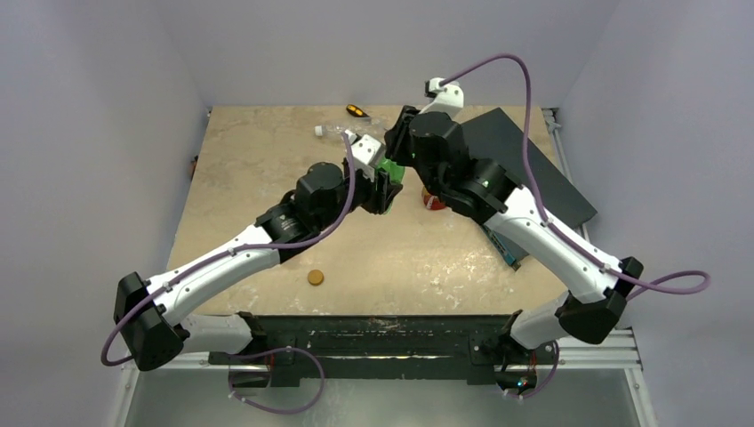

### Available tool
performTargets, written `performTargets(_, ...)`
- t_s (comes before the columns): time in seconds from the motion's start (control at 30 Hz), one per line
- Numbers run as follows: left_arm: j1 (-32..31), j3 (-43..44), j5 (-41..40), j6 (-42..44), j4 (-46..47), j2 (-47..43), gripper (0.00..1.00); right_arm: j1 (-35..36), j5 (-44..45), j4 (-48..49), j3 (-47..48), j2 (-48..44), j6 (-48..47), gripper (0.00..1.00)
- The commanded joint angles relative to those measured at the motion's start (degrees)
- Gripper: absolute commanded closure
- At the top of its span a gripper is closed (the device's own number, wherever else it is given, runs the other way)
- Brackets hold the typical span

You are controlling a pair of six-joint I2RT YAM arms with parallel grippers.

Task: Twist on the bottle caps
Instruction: Screw the bottle cap onto the plastic bottle.

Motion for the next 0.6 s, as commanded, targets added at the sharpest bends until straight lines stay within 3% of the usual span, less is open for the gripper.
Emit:
performTargets(0.0,-2.1,3.2,-7.8,5.5,1.5,2.0,1.00,4.8,-8.2,-5.4,3.1,3.0,5.7,0.82)
performTargets(0.07,-2.0,2.6,-6.8,5.6,0.9,1.5,1.00,4.2,-8.7,-4.5,3.4,2.0,4.5,0.52)
performTargets(0.13,-1.9,1.9,-5.5,5.7,0.0,1.1,1.00,1.9,-12.3,-1.8,2.0,-0.5,3.1,0.13)
performTargets(0.17,-1.6,1.5,-4.1,5.5,-0.2,1.0,1.00,0.2,-14.8,-0.1,0.9,-2.0,2.3,0.03)
performTargets(0.27,1.0,-0.2,3.6,3.6,0.0,0.8,1.00,-5.5,-22.7,4.2,-2.7,-6.6,-0.4,0.01)
performTargets(0.4,4.8,-2.8,18.7,0.4,3.1,0.8,1.00,-13.7,-38.8,10.7,-8.6,-11.6,-3.5,0.01)
performTargets(0.57,8.4,-5.3,31.7,-3.7,8.4,0.0,1.00,-21.4,-57.4,17.9,-16.0,-16.2,-5.6,0.01)
